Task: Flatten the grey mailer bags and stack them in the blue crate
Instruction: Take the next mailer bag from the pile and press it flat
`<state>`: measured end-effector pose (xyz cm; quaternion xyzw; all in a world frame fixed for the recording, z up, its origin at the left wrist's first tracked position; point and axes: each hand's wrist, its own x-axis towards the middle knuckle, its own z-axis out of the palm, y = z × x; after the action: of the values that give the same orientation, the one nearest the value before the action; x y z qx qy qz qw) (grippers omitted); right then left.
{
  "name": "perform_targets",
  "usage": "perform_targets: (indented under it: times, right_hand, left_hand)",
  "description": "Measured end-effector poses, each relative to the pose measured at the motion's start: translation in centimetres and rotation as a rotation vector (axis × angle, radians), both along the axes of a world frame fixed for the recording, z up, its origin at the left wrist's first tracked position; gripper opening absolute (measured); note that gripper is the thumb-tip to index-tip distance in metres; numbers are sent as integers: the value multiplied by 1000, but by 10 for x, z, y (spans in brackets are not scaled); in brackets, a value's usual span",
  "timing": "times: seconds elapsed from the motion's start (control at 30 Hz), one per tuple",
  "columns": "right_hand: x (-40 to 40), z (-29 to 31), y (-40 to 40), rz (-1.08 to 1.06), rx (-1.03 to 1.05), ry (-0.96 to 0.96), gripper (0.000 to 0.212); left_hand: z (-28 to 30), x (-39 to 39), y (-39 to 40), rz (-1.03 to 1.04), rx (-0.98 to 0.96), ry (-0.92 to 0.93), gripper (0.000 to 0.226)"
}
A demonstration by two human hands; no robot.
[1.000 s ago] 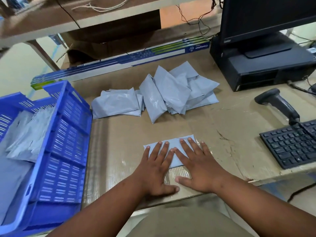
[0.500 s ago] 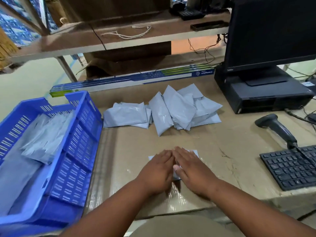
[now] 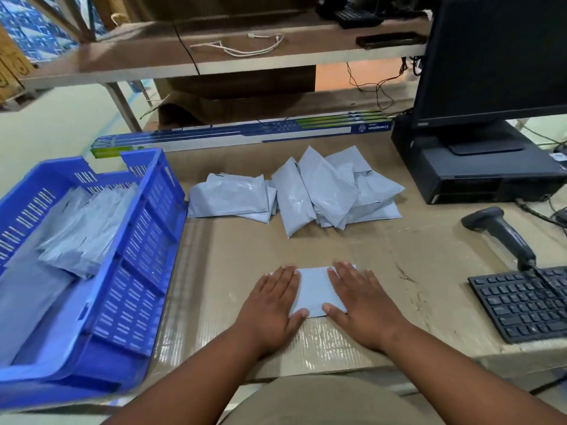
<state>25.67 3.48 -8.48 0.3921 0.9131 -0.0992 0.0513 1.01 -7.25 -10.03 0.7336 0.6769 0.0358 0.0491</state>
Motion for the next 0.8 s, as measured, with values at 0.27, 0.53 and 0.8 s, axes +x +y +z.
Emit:
perform_targets:
  times: [0.27,0.53,0.8]
  right_hand:
    - [44,1,13,-65,55,-33,90]
    - [-41,10,-7,98,-16,120,71]
    - [-29,-9,0,102,74,125,88]
  left_hand:
    - [5,-51,-30,4,-50,50,76]
    - [20,22,19,69,59,-429,69]
    - [-1,13,20,33,14,-45,70]
